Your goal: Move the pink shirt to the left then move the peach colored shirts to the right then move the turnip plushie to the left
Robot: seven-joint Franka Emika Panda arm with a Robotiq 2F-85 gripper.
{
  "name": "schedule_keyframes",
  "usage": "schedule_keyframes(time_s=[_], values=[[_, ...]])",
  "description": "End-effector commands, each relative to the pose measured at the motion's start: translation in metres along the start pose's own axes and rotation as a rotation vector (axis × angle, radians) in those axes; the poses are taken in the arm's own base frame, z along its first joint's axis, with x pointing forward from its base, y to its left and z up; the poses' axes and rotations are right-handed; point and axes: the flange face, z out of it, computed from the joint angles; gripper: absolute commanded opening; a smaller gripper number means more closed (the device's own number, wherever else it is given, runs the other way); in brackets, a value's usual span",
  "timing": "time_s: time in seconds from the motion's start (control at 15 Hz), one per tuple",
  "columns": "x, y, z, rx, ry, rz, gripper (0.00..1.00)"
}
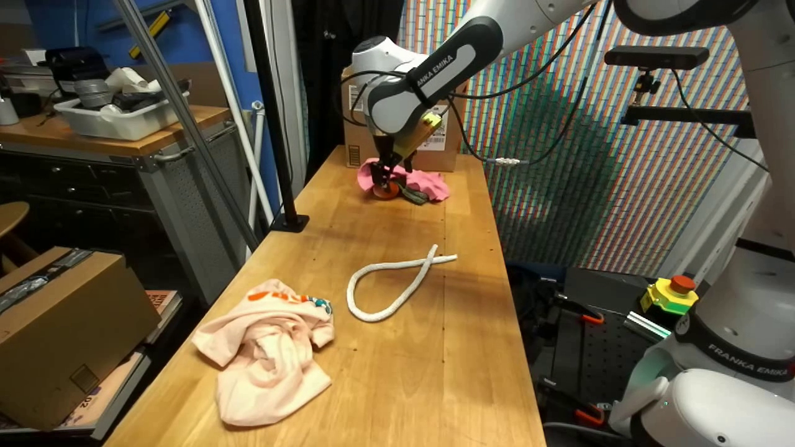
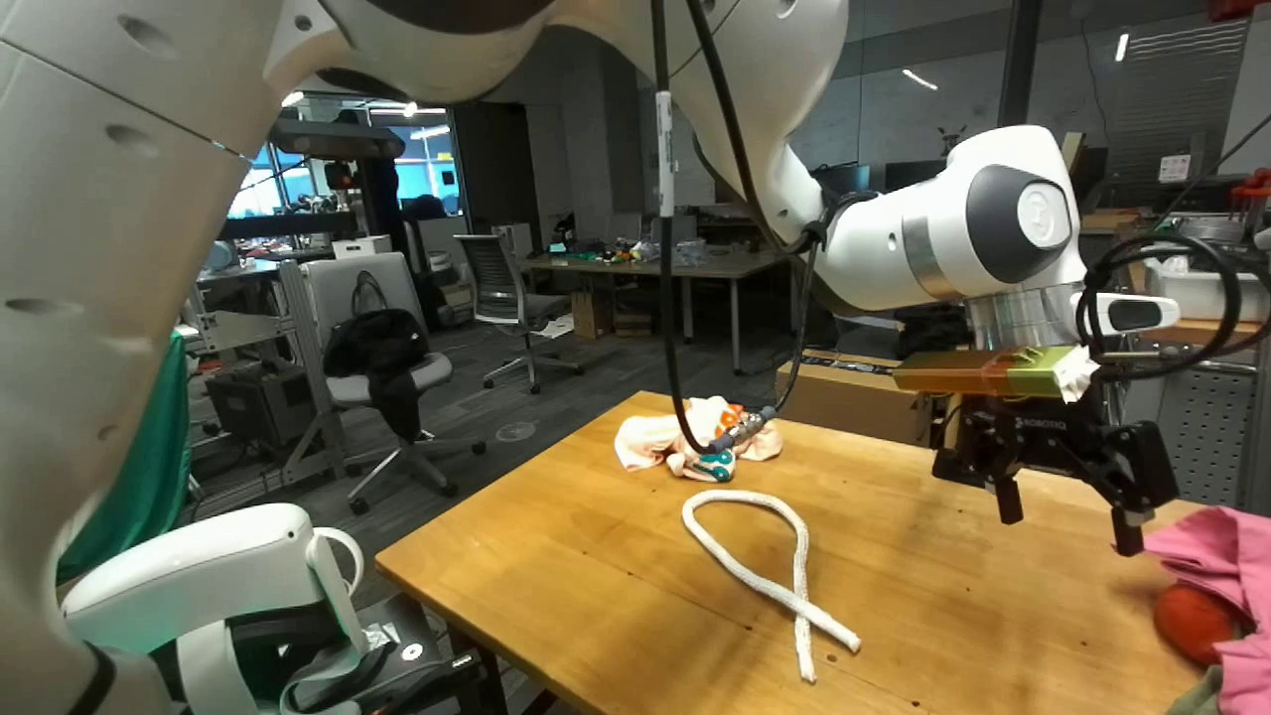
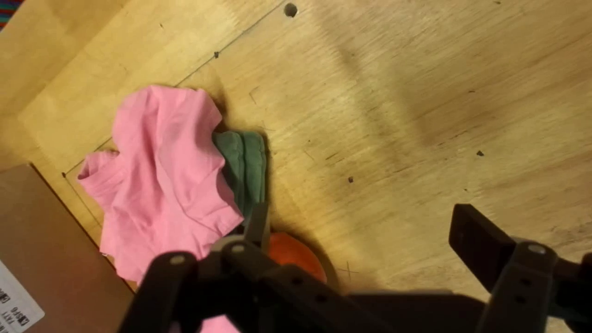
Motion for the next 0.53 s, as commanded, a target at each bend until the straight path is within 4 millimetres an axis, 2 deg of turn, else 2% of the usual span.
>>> schedule_keyframes(time_s=[0.0,0.47], values=[[0.011,0.02,0.008,0.046,0.0,-0.017,1.0],[0.013,0.051,0.026,0.14,-0.017,-0.054,1.0]])
